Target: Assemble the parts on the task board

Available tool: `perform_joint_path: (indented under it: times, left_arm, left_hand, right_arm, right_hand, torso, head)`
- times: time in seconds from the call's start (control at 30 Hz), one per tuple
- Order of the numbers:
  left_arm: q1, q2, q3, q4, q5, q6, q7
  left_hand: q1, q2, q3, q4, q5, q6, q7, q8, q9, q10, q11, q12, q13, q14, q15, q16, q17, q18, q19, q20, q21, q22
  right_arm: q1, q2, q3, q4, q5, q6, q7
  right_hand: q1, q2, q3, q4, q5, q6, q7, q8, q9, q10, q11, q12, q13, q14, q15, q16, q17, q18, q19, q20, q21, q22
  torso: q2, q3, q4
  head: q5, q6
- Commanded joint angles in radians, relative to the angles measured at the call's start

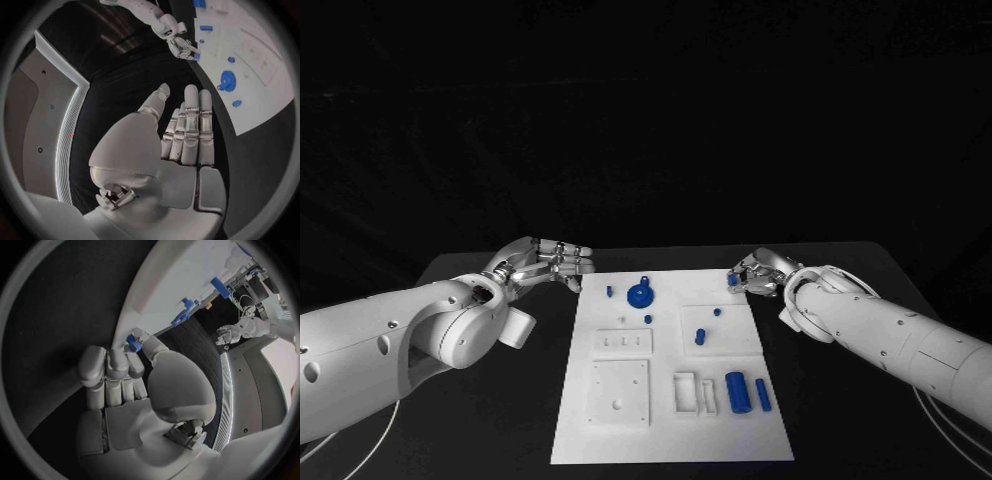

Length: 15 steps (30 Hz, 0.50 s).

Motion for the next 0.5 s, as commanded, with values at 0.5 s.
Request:
perform_joint_path:
  times: [0.5]
  left_arm:
    - [0.0,0.001,0.001,-0.001,-0.003,0.008,-0.002]
  left_hand:
    - [0.003,0.007,-0.002,-0.003,-0.007,0.001,-0.001,0.002,0.0,-0.003,0.0,-0.004,0.0,0.002,0.004,-0.002,-0.001,0.013,-0.01,0.0,0.01,0.003]
  right_arm:
    - [-0.004,-0.002,0.0,0.002,-0.001,-0.01,0.007]
  right_hand:
    - [-0.001,0.057,0.046,0.036,-0.225,0.109,-0.027,0.003,0.008,0.003,-0.013,0.004,0.003,0.001,-0.009,-0.001,0.003,0.0,0.012,-0.005,0.002,0.129]
  torso:
    - [0.0,-0.001,0.0013]
  head:
    - [-0.004,-0.003]
